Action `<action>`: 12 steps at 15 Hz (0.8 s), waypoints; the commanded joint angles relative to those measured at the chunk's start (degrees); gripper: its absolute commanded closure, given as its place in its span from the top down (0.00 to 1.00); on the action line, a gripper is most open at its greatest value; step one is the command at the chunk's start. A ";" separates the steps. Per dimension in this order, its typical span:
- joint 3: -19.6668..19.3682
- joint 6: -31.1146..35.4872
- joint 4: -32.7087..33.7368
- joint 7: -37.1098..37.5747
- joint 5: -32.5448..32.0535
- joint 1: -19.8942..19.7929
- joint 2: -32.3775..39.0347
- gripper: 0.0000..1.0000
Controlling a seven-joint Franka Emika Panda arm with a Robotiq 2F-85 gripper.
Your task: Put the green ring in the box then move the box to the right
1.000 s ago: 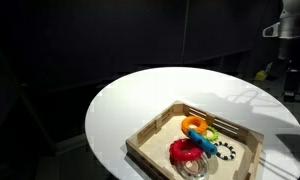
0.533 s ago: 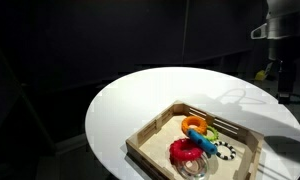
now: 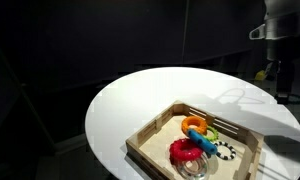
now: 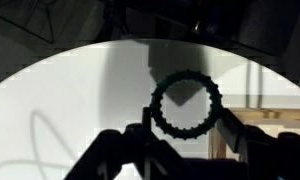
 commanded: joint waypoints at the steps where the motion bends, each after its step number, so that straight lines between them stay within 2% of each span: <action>1: 0.25 -0.15 0.12 -0.03 0.06 -0.24 0.02 0.67; 2: 0.25 -0.15 0.12 -0.04 0.06 -0.24 0.03 0.42; 12: 3.10 1.11 4.02 1.04 -0.46 1.67 1.15 0.42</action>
